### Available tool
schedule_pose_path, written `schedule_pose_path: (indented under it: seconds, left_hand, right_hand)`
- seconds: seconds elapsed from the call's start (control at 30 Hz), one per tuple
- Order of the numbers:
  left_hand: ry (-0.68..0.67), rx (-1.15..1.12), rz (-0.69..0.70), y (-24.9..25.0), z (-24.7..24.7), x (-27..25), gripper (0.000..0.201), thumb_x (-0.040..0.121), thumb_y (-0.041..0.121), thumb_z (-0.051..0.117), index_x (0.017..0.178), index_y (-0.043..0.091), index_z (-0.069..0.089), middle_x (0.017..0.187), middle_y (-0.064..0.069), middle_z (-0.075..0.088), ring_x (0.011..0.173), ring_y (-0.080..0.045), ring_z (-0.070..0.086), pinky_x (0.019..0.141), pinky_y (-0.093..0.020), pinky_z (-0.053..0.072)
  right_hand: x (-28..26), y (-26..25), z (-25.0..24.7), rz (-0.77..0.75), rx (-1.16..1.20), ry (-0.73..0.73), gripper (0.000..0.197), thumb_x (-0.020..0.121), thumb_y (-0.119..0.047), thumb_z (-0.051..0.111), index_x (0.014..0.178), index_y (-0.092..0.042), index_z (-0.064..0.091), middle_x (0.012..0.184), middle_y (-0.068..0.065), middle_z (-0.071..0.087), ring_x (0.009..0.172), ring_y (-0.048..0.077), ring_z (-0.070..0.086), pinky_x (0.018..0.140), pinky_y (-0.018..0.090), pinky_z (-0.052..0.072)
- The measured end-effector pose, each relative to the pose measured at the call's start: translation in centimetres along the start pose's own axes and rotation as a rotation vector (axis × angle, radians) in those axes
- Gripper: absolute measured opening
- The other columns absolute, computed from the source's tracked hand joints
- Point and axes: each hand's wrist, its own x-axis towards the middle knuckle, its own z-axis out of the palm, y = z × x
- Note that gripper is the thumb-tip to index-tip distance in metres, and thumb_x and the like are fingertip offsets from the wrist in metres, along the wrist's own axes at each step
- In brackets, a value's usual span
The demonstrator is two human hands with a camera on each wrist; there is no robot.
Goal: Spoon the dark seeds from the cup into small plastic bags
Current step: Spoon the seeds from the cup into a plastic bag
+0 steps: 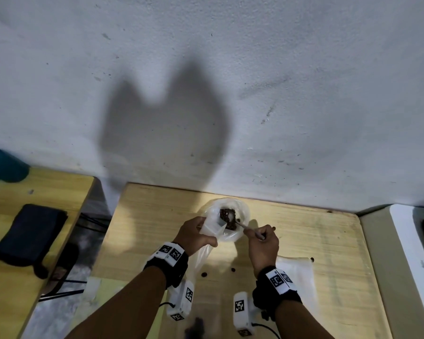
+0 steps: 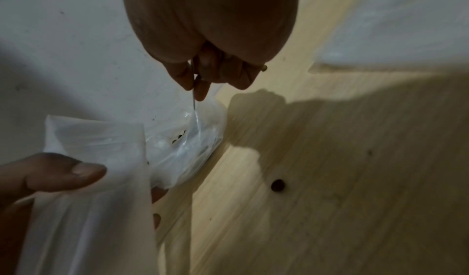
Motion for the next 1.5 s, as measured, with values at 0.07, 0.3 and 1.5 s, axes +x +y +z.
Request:
schedule_pose_path:
  seconds: [0.07, 0.3, 1.5]
  left_hand:
    - [-0.007, -0.002, -0.006, 0.0, 0.1, -0.1, 0.059, 0.039, 0.032, 0.082, 0.095, 0.019, 0.067, 0.094, 0.001, 0.071, 0.089, -0.019, 0.067, 0.08, -0.035, 0.055]
    - [0.049, 0.003, -0.017, 0.2, -0.2, 0.0, 0.053, 0.048, 0.023, 0.083, 0.098, 0.014, 0.065, 0.099, -0.004, 0.068, 0.09, -0.022, 0.063, 0.07, -0.03, 0.048]
    - [0.037, 0.041, -0.044, -0.1, -0.5, 0.4, 0.078, 0.039, 0.023, 0.078, 0.115, 0.017, 0.062, 0.108, -0.002, 0.065, 0.098, -0.023, 0.061, 0.071, -0.027, 0.047]
  right_hand:
    - [0.0, 0.3, 0.5, 0.064, 0.053, -0.018, 0.037, 0.078, -0.003, 0.072, 0.064, -0.016, 0.041, 0.063, 0.001, 0.044, 0.061, 0.017, 0.041, 0.066, 0.032, 0.04]
    - [1.1, 0.6, -0.1, 0.224, 0.163, -0.021, 0.035, 0.063, -0.01, 0.076, 0.053, -0.025, 0.046, 0.06, 0.005, 0.041, 0.056, 0.018, 0.034, 0.061, 0.032, 0.031]
    - [0.4, -3.6, -4.5, -0.344, -0.09, -0.04, 0.029, 0.081, 0.002, 0.069, 0.067, -0.006, 0.045, 0.055, -0.005, 0.045, 0.049, 0.009, 0.037, 0.054, 0.029, 0.037]
